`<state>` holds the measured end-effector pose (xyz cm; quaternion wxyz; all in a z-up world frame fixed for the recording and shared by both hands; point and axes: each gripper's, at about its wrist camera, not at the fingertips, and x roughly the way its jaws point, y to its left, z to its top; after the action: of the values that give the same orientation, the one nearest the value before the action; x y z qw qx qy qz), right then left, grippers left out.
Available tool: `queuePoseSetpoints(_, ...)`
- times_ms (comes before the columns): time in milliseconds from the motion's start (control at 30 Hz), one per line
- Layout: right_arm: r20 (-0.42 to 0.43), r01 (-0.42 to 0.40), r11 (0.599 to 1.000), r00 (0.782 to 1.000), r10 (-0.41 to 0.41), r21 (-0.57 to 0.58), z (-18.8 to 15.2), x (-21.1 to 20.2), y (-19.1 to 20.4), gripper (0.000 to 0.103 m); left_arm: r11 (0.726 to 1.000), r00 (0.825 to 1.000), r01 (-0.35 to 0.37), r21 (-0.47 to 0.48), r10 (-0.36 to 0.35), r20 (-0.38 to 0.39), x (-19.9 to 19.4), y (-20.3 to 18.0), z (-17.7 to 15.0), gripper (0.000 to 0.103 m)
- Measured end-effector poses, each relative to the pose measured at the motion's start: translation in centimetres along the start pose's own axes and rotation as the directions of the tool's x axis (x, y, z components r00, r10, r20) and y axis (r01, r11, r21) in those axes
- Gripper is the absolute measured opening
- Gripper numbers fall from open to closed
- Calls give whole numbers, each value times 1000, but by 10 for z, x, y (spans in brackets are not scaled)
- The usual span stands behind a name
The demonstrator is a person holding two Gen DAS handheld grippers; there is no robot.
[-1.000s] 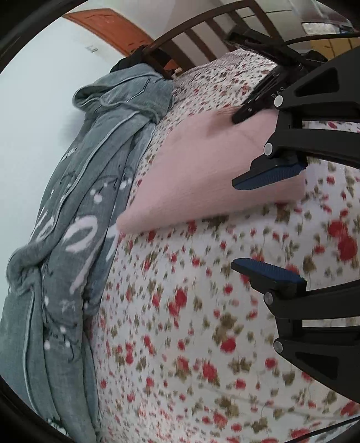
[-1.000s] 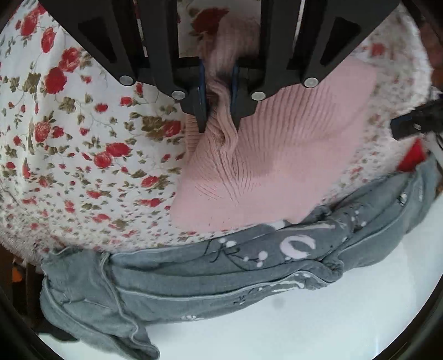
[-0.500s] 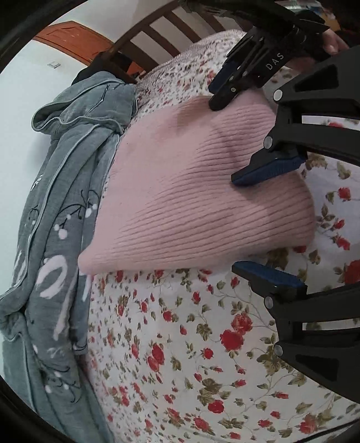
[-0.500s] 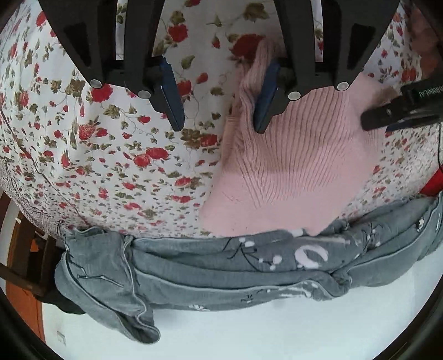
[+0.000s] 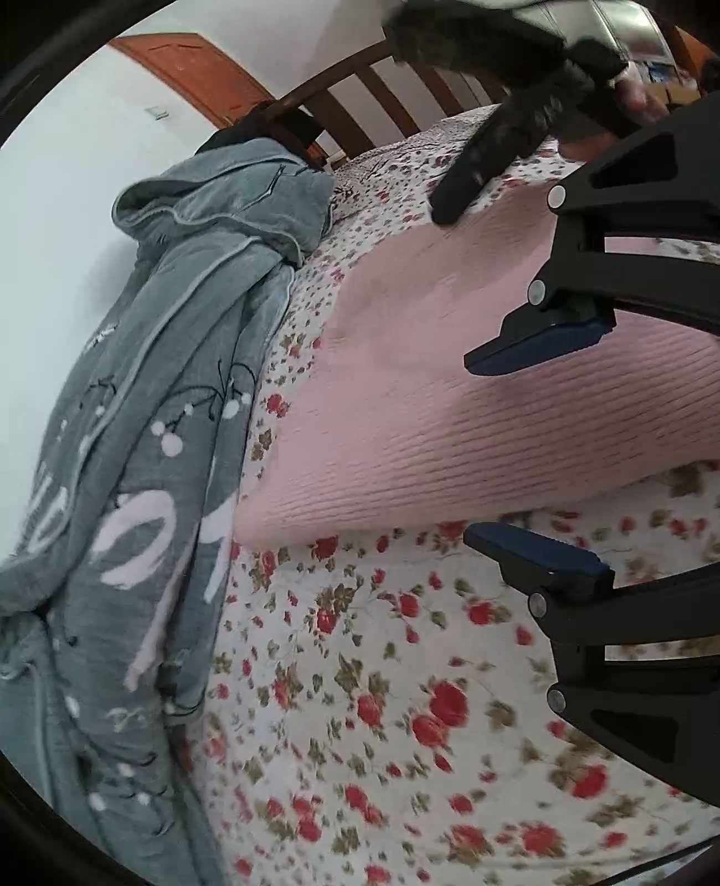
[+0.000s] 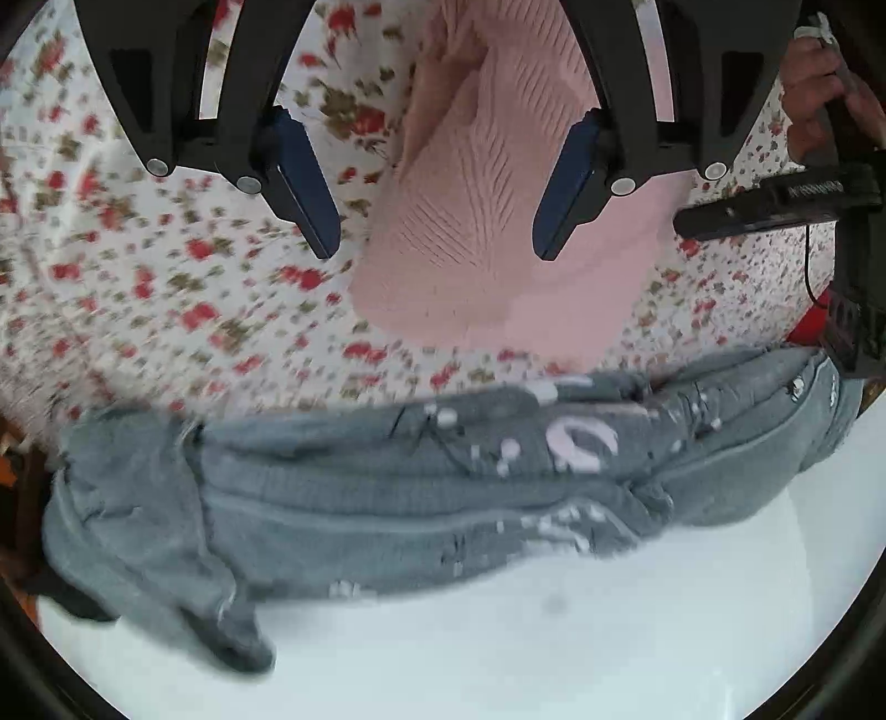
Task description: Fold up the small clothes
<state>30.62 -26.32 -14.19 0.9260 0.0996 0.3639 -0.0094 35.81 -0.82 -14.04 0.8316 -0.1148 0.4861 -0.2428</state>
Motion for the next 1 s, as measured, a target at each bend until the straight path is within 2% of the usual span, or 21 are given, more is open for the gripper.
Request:
queuePoseSetpoints(100, -90, 41, 999, 995, -43, -26, -6, 36, -8, 71, 1000, 999, 15, -9, -15, -48, 24, 9, 6, 57)
queuePoseSetpoints(167, -108, -2, 1000, 994, 4, 16, -11, 48, -21, 77, 999, 996, 43, -18, -44, -79, 38, 13, 7, 58)
queuePoseSetpoints(300, -155, -21, 998, 987, 30, 56, -10, 58, -31, 79, 997, 994, 71, -15, -72, -82, 49, 12, 4, 59)
queuePoseSetpoints(467, -174, -55, 995, 982, 68, 82, -9, 68, -33, 79, 990, 988, 118, -75, -125, -86, 55, 17, 6, 53)
queuePoseSetpoints(567, -178, -113, 988, 975, 130, 105, -9, 73, -37, 78, 994, 993, 83, -78, -89, -78, 54, 9, 8, 45)
queuePoseSetpoints(600, -180, -135, 985, 972, 153, 112, -9, 74, -37, 76, 996, 995, 60, -65, -65, -71, 52, 4, 8, 41)
queuePoseSetpoints(633, -179, -168, 979, 966, 188, 120, -8, 74, -36, 64, 998, 998, 34, -49, -37, -57, 49, -1, 9, 40)
queuePoseSetpoints(667, -178, -217, 967, 955, 239, 134, -8, 73, -36, 44, 999, 999, 9, -31, -10, -48, 46, -7, 9, 38)
queuePoseSetpoints(700, -172, -232, 962, 952, 255, 142, -7, 69, -34, 38, 1000, 999, -15, -10, 15, -37, 42, -14, 9, 36)
queuePoseSetpoints(733, -165, -216, 968, 958, 235, 126, -7, 63, -29, 31, 1000, 999, -30, 2, 30, -20, 36, -20, 9, 36)
queuePoseSetpoints(833, -131, -180, 980, 973, 190, 90, -7, 40, -13, 25, 1000, 1000, -27, 11, 27, 15, 14, -32, 6, 34)
queuePoseSetpoints(1000, -104, -217, 971, 968, 227, 99, -10, 1, 3, 24, 999, 997, -31, 36, 28, 65, -34, -40, -8, 34)
